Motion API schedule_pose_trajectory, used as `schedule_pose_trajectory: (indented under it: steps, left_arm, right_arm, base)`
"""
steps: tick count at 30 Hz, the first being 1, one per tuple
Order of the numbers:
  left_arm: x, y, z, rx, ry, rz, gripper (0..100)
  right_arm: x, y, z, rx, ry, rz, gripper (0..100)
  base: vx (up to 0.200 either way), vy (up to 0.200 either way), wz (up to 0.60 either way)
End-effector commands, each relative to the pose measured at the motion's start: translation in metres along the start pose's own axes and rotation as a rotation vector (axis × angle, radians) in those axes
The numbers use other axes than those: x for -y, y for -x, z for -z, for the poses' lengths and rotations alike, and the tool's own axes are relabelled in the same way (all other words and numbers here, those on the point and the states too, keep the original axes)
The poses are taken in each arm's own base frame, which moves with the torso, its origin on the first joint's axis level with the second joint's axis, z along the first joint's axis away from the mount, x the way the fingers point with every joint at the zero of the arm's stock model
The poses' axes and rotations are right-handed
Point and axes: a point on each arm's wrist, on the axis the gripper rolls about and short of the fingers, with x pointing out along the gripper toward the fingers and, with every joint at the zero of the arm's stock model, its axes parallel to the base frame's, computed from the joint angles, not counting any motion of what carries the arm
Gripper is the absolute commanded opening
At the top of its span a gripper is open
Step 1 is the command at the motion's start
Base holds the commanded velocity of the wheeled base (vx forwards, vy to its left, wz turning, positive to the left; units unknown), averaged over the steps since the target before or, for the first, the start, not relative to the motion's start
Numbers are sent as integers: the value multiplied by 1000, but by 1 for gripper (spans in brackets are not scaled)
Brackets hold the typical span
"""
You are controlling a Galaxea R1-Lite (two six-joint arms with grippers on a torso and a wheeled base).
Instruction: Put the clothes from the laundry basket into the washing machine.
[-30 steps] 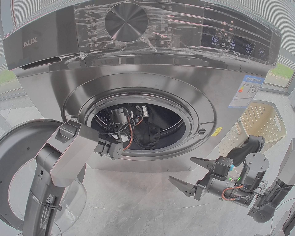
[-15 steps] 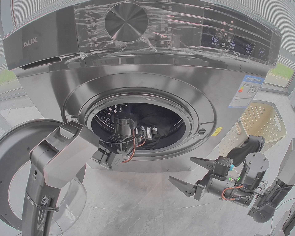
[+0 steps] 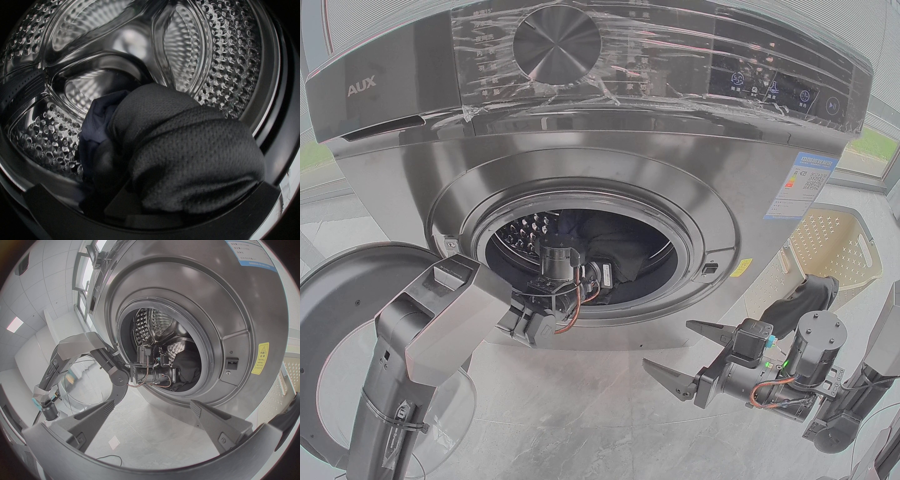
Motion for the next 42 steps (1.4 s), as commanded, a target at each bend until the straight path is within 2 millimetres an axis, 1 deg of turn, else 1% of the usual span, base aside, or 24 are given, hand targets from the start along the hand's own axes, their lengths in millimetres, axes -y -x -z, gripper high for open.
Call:
schedule_pose_trajectory:
  steps: [1, 6, 10, 14, 20, 21, 25, 26, 27, 29, 30, 31, 32, 33, 34, 37, 38, 41, 42]
  left_arm:
    - [-6, -19, -18, 115, 51, -59, 0]
    - [-17, -29, -51, 244, 110, -108, 0]
    - [-19, -33, -61, 307, 120, -111, 0]
    - [-20, -35, -57, 305, 120, -120, 0]
    - [-21, -34, -58, 318, 122, -119, 0]
    - [-21, -34, -58, 318, 122, -119, 100]
    - [-18, -34, -58, 313, 123, -115, 100]
    - [-12, -32, -55, 286, 124, -110, 100]
    - [-12, -32, -55, 286, 124, -110, 100]
    - [1, -19, -47, 191, 105, -100, 100]
    - [5, -12, -37, 111, 90, -90, 100]
    - [6, -10, -35, 92, 87, -87, 100]
    - [11, -4, -27, 34, 78, -71, 100]
    - [12, -3, -26, 27, 77, -68, 100]
    - [14, -2, -18, -1, 73, -49, 100]
    - [14, -4, -9, -17, 68, -48, 100]
    - [12, -8, -1, -24, 65, -50, 100]
    - [9, -13, 5, -17, 67, -54, 100]
    - [7, -16, 9, -20, 60, -59, 0]
  right_arm:
    - [-1, 0, 0, 0, 0, -5, 100]
    - [-1, -1, 0, 1, 0, -6, 100]
    - [-2, -1, 0, 0, 0, -5, 100]
    - [-2, -1, 0, 1, 1, -6, 100]
    - [-2, -1, 0, 1, 1, -6, 100]
    - [-2, -1, 0, 1, 1, -6, 100]
    - [-2, -1, 0, 0, 0, -5, 100]
    - [-2, -1, 0, 1, -1, -6, 100]
    - [-2, -1, 0, 1, -1, -6, 100]
    - [-2, -1, 0, 0, -1, -5, 100]
    - [-2, -1, 0, 0, -1, -5, 100]
    - [-2, -1, 0, 0, -1, -7, 100]
    - [-2, -1, 0, 1, -1, -6, 100]
    - [-2, -1, 0, 1, -1, -7, 100]
    - [-2, -1, 0, 1, -1, -6, 100]
    - [-2, -1, 0, 0, -1, -5, 100]
    - [-2, -1, 0, 0, -1, -5, 100]
    - [-2, -1, 0, 0, -1, -7, 100]
    - [-2, -1, 0, 0, -1, -7, 100]
  base:
    - [0, 0, 0]
    - [0, 0, 0]
    - [0, 0, 0]
    - [0, 0, 0]
    - [0, 0, 0]
    - [0, 0, 0]
    - [0, 0, 0]
    - [0, 0, 0]
    - [0, 0, 0]
    - [0, 0, 0]
    - [0, 0, 0]
    - [0, 0, 0]
    - [0, 0, 0]
    - [0, 0, 0]
    - [0, 0, 0]
    - [0, 0, 0]
    - [0, 0, 0]
    - [0, 0, 0]
    - [0, 0, 0]
